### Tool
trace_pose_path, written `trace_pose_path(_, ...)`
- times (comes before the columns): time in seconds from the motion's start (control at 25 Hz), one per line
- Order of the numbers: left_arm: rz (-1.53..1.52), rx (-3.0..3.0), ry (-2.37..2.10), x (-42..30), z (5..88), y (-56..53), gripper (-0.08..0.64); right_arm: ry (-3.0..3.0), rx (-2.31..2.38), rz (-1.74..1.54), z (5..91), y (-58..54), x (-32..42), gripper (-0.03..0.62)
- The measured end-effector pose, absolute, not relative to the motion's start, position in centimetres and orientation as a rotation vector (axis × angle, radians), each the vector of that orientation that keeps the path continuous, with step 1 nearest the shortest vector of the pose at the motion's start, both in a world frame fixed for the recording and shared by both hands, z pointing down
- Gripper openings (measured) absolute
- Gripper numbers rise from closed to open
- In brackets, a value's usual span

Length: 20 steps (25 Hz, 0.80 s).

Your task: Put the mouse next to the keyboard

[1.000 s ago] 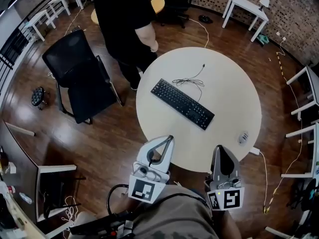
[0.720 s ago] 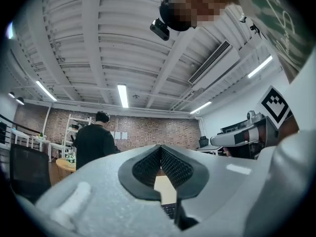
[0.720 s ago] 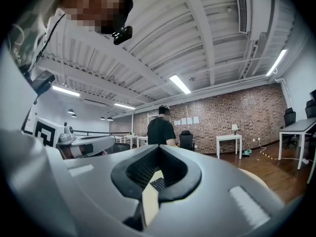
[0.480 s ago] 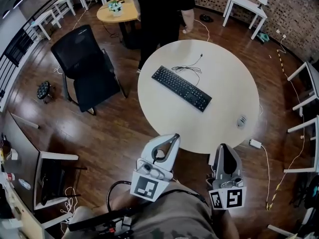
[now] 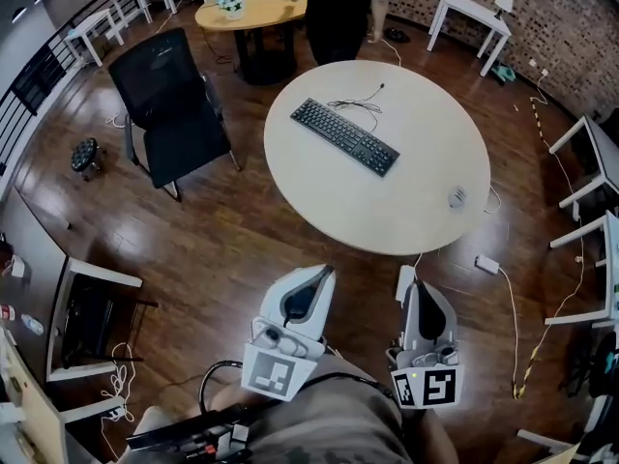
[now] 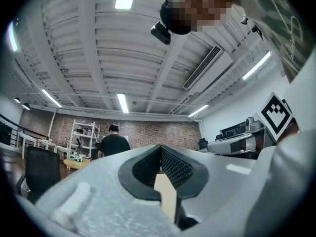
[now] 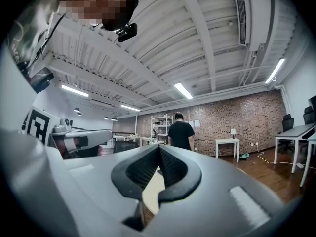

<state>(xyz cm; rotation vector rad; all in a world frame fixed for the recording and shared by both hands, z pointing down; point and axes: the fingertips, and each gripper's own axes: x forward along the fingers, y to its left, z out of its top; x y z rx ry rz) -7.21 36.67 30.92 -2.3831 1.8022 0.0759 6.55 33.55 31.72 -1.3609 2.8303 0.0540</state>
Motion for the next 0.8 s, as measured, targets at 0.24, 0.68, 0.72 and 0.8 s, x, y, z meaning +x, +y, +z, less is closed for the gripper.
trace_pose_path(0.24,0.061,-2.433,1.778,-3.3,32.1,44.2,0.005,2.827,-1.387,0.035,32.1,41.5,9.2,0.005)
trace_pose_path(0.68,0.046,-2.442,1.745,-2.1,29.2,49.3,0.005,2.792,-1.454,-0.008,30.9,46.8,11.5,0.006)
trace_pose_path(0.72,0.049,-2.422,1.747,-2.4,28.7,49.6,0.005,2.795,-1.446,-0.015,30.8,47.0,11.3,0.006)
trace_pose_path(0.8,0.057,-2.381,1.754,-3.5,27.7,50.6,0.005,2.811,-1.415,-0.008,30.3,47.7,10.5,0.006)
